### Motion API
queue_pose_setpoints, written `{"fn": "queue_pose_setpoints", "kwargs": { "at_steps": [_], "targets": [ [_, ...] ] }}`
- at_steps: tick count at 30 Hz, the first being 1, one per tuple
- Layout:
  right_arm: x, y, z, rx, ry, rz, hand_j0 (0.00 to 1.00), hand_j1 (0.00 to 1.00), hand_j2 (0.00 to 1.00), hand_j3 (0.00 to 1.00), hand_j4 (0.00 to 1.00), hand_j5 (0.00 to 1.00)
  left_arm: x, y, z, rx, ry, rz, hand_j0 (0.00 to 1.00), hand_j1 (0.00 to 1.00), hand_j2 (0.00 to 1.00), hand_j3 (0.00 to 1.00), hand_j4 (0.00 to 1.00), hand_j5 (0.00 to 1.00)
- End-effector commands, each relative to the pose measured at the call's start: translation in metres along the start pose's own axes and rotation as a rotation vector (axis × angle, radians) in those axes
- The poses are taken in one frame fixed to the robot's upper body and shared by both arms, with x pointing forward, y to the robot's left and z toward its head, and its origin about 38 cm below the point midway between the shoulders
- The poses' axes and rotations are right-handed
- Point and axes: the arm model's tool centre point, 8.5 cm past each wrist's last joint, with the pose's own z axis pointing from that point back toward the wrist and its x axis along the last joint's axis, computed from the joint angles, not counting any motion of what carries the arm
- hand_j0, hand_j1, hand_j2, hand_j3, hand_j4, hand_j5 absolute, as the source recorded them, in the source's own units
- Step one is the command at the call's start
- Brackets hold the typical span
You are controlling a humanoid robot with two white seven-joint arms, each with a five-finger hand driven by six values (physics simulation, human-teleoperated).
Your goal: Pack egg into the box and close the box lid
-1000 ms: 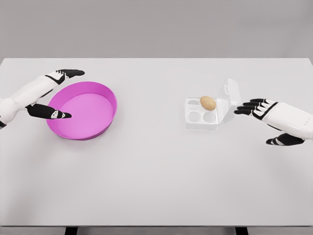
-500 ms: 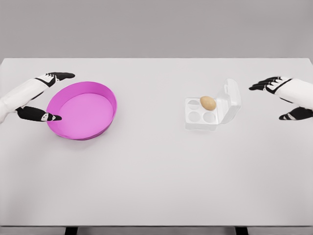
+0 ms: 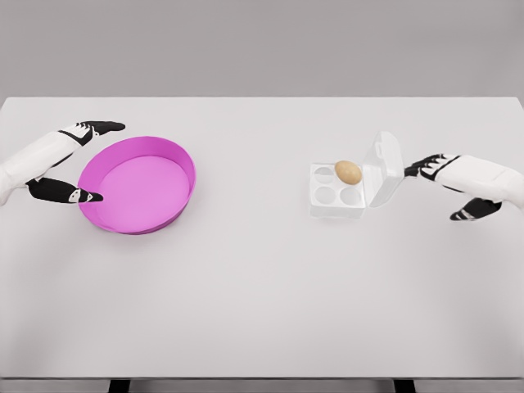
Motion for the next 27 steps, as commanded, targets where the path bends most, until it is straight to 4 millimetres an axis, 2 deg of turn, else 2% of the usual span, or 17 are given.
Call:
{"fn": "queue_pose_setpoints", "kwargs": {
  "at_steps": [1, 2, 3, 6, 10, 12, 21, 25, 27],
  "targets": [
    [-0.02, 0.011, 0.007, 0.023, 0.057, -0.047, 0.98, 0.98, 0.98, 0.98, 0.98, 0.98, 0.0, 0.001, 0.0, 0.004, -0.001, 0.006, 1.0, 1.0, 1.0, 1.0, 1.0, 1.0],
    [-0.031, 0.014, 0.012, 0.029, 0.087, -0.066, 0.98, 0.98, 0.98, 0.98, 0.98, 0.98, 0.0, 0.001, 0.0, 0.004, -0.001, 0.006, 1.0, 1.0, 1.0, 1.0, 1.0, 1.0],
    [-0.033, 0.012, 0.013, 0.026, 0.092, -0.067, 0.98, 0.98, 0.98, 0.98, 0.98, 0.98, 0.0, 0.001, 0.0, 0.004, -0.001, 0.006, 1.0, 1.0, 1.0, 1.0, 1.0, 1.0],
    [-0.028, 0.011, 0.008, 0.017, 0.074, -0.063, 0.98, 0.98, 0.98, 0.98, 0.98, 0.98, 0.0, 0.001, 0.0, 0.004, -0.001, 0.006, 1.0, 1.0, 1.0, 1.0, 1.0, 1.0],
    [-0.013, 0.001, 0.002, -0.002, 0.029, -0.031, 0.98, 0.98, 0.98, 0.98, 0.98, 0.98, 0.0, 0.001, 0.0, 0.004, -0.001, 0.006, 1.0, 1.0, 1.0, 1.0, 1.0, 1.0],
    [0.005, -0.009, -0.005, -0.023, -0.021, 0.007, 0.98, 0.98, 0.98, 0.98, 0.98, 0.98, 0.0, 0.001, 0.0, 0.005, -0.002, 0.007, 1.0, 1.0, 1.0, 1.0, 1.0, 1.0],
    [0.048, -0.029, -0.023, -0.101, -0.136, 0.064, 0.98, 0.98, 0.98, 0.98, 0.98, 0.98, 0.0, 0.001, 0.0, 0.005, -0.002, 0.007, 1.0, 1.0, 1.0, 1.0, 1.0, 1.0],
    [0.073, -0.025, -0.038, -0.119, -0.207, 0.064, 0.98, 0.98, 0.98, 0.98, 0.98, 0.98, 0.0, 0.001, 0.0, 0.005, -0.002, 0.007, 1.0, 1.0, 1.0, 1.0, 1.0, 1.0],
    [0.075, -0.026, -0.04, -0.126, -0.213, 0.062, 0.98, 0.98, 0.98, 0.98, 0.98, 0.98, 0.0, 0.001, 0.0, 0.005, -0.002, 0.007, 1.0, 1.0, 1.0, 1.0, 1.0, 1.0]
  ]
}}
